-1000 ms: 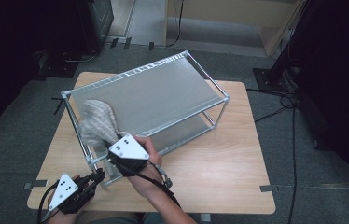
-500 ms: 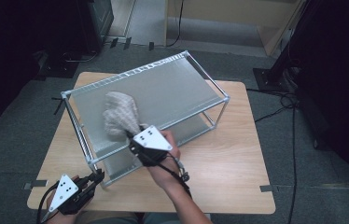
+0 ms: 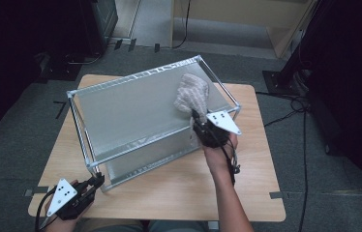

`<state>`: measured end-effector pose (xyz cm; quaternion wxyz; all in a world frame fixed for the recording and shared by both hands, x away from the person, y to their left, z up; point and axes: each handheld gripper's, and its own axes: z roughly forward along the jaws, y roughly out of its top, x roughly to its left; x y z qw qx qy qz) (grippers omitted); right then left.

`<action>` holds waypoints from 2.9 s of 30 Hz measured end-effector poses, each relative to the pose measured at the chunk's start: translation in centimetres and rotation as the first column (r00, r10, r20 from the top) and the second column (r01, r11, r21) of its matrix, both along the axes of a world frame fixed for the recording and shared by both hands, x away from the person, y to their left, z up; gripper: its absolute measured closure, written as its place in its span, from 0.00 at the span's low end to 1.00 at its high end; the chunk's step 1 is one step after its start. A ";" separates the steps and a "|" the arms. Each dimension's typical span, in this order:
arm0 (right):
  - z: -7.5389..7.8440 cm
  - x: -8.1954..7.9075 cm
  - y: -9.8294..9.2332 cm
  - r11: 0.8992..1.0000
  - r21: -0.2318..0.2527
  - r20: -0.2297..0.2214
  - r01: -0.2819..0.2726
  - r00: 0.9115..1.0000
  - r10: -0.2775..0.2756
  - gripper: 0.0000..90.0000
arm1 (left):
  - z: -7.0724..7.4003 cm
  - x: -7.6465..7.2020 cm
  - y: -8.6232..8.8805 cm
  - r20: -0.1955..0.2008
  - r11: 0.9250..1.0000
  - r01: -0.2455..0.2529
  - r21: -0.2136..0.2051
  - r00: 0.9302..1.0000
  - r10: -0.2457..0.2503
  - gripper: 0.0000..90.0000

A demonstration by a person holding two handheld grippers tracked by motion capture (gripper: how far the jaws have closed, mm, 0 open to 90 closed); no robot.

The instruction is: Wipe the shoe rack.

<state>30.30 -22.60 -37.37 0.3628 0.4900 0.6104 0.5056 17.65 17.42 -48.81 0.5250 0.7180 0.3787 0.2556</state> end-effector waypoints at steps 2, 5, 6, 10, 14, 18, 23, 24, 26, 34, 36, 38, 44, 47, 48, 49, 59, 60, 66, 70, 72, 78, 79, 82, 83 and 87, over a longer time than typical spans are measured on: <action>-0.1 0.2 -1.4 1.000 0.017 0.001 0.021 1.000 -0.021 0.72 | 0.0 0.1 0.1 0.000 1.000 -0.007 -0.001 1.000 0.007 0.89; -0.1 0.2 -3.3 0.997 0.049 0.001 0.054 0.999 -0.055 0.72 | -0.1 0.3 0.5 -0.002 1.000 -0.021 -0.007 1.000 0.021 0.89; -0.2 0.1 -3.9 0.996 0.057 0.004 0.069 0.998 -0.069 0.72 | -0.1 0.5 0.5 -0.003 1.000 -0.028 -0.011 1.000 0.028 0.89; 0.0 -1.1 -5.3 0.991 0.081 0.015 0.106 0.994 -0.107 0.72 | -0.2 0.9 0.6 -0.010 0.999 -0.043 0.016 0.999 0.044 0.89; -0.3 -3.2 -5.8 0.994 0.055 0.057 0.093 0.994 -0.097 0.71 | -0.3 1.5 0.6 -0.010 0.998 -0.065 0.022 0.998 0.065 0.90; -0.7 -5.5 -6.6 0.995 0.039 0.096 0.093 0.991 -0.096 0.70 | -0.3 2.3 0.6 -0.010 0.996 -0.080 0.026 0.997 0.081 0.90; -1.6 -7.1 -8.3 0.994 0.022 0.093 0.103 0.990 -0.105 0.68 | -0.3 3.3 0.5 -0.009 0.996 -0.091 0.025 0.996 0.092 0.90; -1.8 -7.1 -8.6 0.994 0.034 0.080 0.107 0.991 -0.110 0.69 | -0.3 3.5 0.6 -0.009 0.995 -0.092 0.025 0.996 0.092 0.90; -1.9 -7.1 -8.9 0.994 0.039 0.074 0.104 0.992 -0.106 0.69 | -0.3 3.9 0.6 -0.013 0.994 -0.104 0.023 0.994 0.105 0.90; -1.8 -5.6 -7.8 0.992 0.052 0.055 0.117 0.991 -0.120 0.69 | -0.2 5.8 1.2 -0.018 0.983 -0.177 0.040 0.984 0.177 0.90; -1.8 -5.1 -7.3 0.992 0.052 0.052 0.115 0.992 -0.118 0.68 | -0.1 6.5 1.5 -0.011 0.980 -0.194 0.054 0.981 0.195 0.90; -1.7 -4.7 -6.8 0.992 0.048 0.049 0.114 0.992 -0.116 0.68 | -0.1 7.2 2.0 -0.015 0.976 -0.213 0.048 0.977 0.213 0.90; -1.5 -4.0 -5.3 0.993 0.023 0.038 0.112 0.993 -0.112 0.68 | 0.0 8.8 2.8 -0.025 0.970 -0.237 0.053 0.971 0.238 0.90; -1.4 -4.1 -4.9 0.994 0.002 0.033 0.110 0.993 -0.110 0.68 | 0.0 10.6 3.2 -0.032 0.965 -0.258 0.041 0.965 0.259 0.89; -1.4 -4.1 -4.8 0.994 -0.005 0.032 0.108 0.994 -0.107 0.68 | 0.0 11.1 3.3 -0.036 0.965 -0.258 0.041 0.965 0.260 0.89; -1.4 -4.1 -4.8 0.994 -0.012 0.028 0.107 0.994 -0.106 0.68 | 0.0 11.5 3.3 -0.039 0.965 -0.260 0.034 0.964 0.262 0.89; -1.4 -2.8 -4.7 0.994 -0.053 -0.001 0.101 0.995 -0.101 0.68 | 0.3 14.9 3.6 -0.072 0.956 -0.291 0.025 0.954 0.292 0.89; -1.4 -2.5 -4.7 0.993 -0.057 -0.012 0.102 0.995 -0.102 0.68 | 0.3 15.2 3.8 -0.080 0.954 -0.299 0.015 0.951 0.299 0.89; -1.0 -1.9 -4.6 0.998 -0.036 -0.012 0.054 0.998 -0.054 0.68 | 0.5 16.6 4.6 -0.105 0.948 -0.318 0.006 0.943 0.317 0.88; -1.2 -4.1 -4.1 0.998 -0.057 0.023 -0.028 0.999 0.029 0.68 | 0.5 16.7 5.0 -0.107 0.948 -0.317 0.003 0.943 0.316 0.88; -1.6 -5.4 -4.1 0.995 -0.077 0.031 -0.059 0.998 0.062 0.68 | 0.5 16.6 5.1 -0.111 0.949 -0.316 -0.013 0.943 0.313 0.86; -3.4 -8.6 -5.2 0.992 -0.080 0.025 -0.096 0.995 0.098 0.68 | 0.3 15.1 5.4 -0.125 0.963 -0.258 -0.076 0.961 0.247 0.56; -3.8 -9.0 -5.6 0.993 -0.078 0.018 -0.091 0.996 0.093 0.68 | 0.2 14.7 5.5 -0.129 0.964 -0.248 -0.095 0.963 0.236 0.51; -5.6 -9.5 -7.0 0.995 -0.063 -0.021 -0.073 0.997 0.072 0.68 | 0.1 13.4 5.5 -0.133 0.967 -0.229 -0.116 0.968 0.213 0.40; -6.1 -9.5 -7.4 0.996 -0.058 -0.041 -0.067 0.997 0.065 0.68 | 0.0 13.0 5.5 -0.138 0.967 -0.221 -0.125 0.969 0.204 0.38; -8.0 -9.3 -8.3 0.996 -0.074 -0.099 -0.053 0.994 0.045 0.68 | -0.1 11.7 5.1 -0.146 0.975 -0.176 -0.134 0.977 0.156 0.32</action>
